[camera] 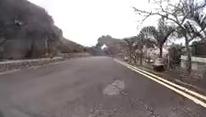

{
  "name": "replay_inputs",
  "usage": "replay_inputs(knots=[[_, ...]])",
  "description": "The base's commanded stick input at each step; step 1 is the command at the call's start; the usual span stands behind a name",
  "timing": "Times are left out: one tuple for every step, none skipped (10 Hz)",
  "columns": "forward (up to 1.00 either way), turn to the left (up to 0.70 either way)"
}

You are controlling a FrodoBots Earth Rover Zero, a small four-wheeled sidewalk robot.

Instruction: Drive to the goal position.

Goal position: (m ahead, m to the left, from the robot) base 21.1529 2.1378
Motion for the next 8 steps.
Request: replay_inputs(knots=[[0.7, 0.0], [0.7, 0.0], [0.7, 0.0], [0.7, 0.0], [0.7, 0.21], [0.7, 0.1], [0.7, 0.0], [0.7, 0.0]])
